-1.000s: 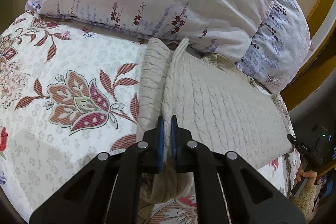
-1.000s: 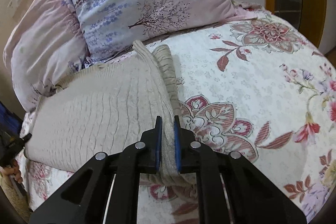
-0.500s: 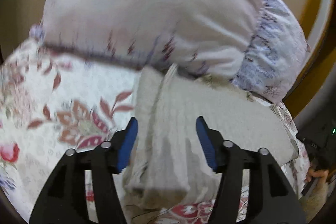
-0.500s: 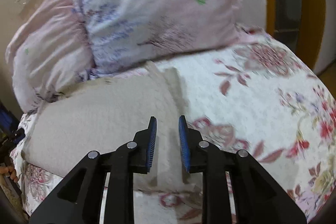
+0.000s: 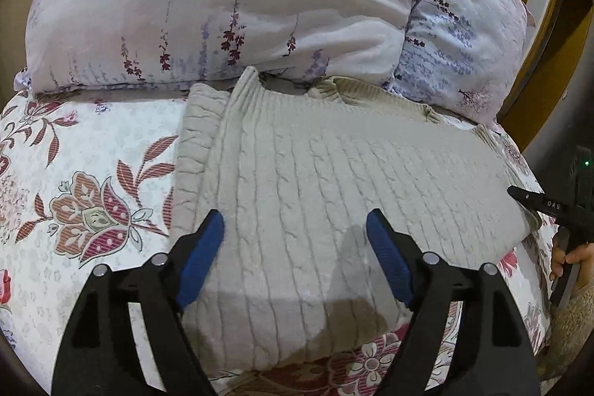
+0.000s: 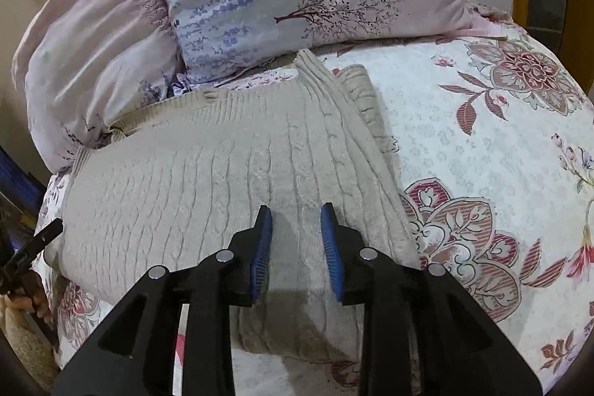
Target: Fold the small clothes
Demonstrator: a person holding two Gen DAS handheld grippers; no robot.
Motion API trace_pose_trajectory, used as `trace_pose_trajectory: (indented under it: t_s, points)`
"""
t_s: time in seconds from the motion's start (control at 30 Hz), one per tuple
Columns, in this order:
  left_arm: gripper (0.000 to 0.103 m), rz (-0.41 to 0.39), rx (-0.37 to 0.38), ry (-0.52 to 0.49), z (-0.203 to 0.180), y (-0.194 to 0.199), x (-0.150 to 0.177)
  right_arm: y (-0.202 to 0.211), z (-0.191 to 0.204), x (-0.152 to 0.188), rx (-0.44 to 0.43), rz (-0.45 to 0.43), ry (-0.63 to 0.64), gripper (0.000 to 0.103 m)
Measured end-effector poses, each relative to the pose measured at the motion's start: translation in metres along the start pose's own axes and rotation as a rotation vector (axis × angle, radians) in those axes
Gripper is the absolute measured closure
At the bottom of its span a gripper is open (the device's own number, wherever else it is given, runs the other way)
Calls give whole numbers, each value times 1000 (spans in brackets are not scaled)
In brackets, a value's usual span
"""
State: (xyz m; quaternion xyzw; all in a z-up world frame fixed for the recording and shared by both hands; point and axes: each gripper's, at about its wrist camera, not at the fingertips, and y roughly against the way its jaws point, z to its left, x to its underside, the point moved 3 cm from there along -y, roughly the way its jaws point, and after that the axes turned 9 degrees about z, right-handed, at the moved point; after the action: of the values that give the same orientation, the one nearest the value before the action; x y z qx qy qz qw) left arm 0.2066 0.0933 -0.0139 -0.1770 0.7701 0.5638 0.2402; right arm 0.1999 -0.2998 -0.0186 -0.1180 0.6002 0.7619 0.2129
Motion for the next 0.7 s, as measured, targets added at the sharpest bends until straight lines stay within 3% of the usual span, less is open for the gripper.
trace_pose_trajectory:
  t_s: [0.07, 0.13, 0.4, 0.57, 0.7]
  points:
    - [24, -12, 22, 24, 2, 3, -1, 3, 9, -1, 1, -10, 10, 54]
    - [24, -38, 71, 84, 12, 11, -3, 6, 23, -2, -18, -37, 43, 46]
    - [23, -82, 149, 304, 56, 23, -19, -9, 92, -9, -43, -56, 224, 47]
    - [23, -41, 204, 462, 81, 7, -21, -27, 121, -13, 28, -52, 302, 47]
    - [24, -7, 283, 510, 84, -4, -22, -39, 132, -5, 133, -48, 385, 45]
